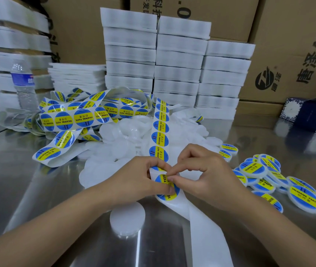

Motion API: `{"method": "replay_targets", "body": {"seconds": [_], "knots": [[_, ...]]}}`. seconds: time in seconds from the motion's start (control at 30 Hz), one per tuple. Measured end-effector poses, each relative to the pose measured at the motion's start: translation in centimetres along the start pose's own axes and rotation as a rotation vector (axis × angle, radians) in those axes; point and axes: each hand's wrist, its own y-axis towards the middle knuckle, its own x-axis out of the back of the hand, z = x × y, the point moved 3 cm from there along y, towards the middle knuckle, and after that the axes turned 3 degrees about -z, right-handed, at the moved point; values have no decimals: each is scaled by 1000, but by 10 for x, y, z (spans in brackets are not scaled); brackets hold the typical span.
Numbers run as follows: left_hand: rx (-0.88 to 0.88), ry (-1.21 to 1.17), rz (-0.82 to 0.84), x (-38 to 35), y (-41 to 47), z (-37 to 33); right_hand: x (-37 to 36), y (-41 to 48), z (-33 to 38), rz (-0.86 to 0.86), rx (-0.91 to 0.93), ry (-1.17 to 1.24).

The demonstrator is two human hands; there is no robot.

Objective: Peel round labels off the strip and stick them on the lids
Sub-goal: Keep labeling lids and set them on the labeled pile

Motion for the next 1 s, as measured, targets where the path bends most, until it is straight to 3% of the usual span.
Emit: {"method": "replay_targets", "body": {"seconds": [0.13,0.27,0.4,0.47,0.53,0.63,0.73,0.9,1.0], "knots": [[-16,30,6,0,-1,-3,-1,0,0,85,-122,135],[0,-11,130,2,-5,-7,3,2,-3,237,-272,421],[217,-287,118,2,-4,-1,14,1,-3,424,-294,787],[304,-355,46,5,-3,-1,20,5,-8,355,-317,944],[280,-302,-70,9,1,1,26,9,-20,175,-418,1053],[217,-259,-201,13,5,5,35,13,-41,-135,-596,958],[163,-291,-212,15,5,4,43,10,-60,-328,-753,734],[74,-75,-3,13,3,2,46,7,-70,-386,-872,506],[80,-241,74,6,1,1,46,7,-71,-359,-844,325]]}}
